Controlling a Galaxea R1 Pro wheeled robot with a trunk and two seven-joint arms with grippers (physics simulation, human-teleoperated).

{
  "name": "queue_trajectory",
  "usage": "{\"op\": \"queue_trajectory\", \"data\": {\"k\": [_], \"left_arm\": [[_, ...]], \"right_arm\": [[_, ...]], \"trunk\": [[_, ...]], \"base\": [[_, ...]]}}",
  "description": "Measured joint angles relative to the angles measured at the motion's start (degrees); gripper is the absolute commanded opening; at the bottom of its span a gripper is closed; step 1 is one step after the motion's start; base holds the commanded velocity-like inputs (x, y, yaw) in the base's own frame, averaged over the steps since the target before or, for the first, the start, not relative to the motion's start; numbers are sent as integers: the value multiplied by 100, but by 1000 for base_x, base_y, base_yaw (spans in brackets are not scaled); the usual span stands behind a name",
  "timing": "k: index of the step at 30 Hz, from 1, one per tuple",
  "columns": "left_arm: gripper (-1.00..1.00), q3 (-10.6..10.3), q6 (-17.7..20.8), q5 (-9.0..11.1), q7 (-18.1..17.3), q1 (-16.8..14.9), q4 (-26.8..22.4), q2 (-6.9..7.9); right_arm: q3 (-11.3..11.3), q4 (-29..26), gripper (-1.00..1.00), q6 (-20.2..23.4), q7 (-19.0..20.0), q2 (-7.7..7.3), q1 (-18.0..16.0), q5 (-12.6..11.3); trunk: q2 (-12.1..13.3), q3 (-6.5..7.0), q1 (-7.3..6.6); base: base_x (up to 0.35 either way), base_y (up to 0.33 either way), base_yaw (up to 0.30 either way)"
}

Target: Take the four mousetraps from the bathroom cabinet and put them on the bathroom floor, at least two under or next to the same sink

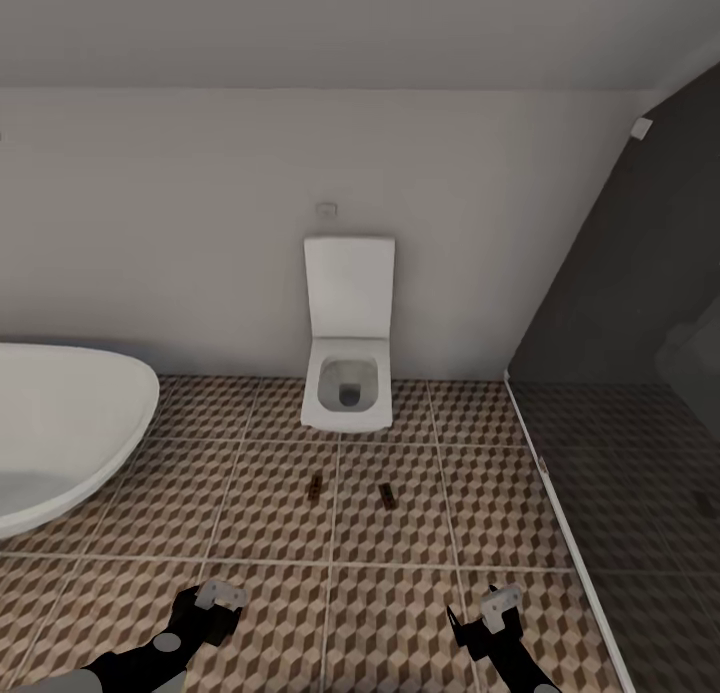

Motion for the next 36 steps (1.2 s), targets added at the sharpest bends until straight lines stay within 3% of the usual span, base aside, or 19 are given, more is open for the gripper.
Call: {"op": "queue_trajectory", "data": {"k": [36], "left_arm": [[100, 0, 0, 0, 0, 0, 0, 0]], "right_arm": [[0, 1, 100, 0, 0, 0, 0, 0]], "trunk": [[0, 326, 0]], "base": [[0, 0, 0]]}}
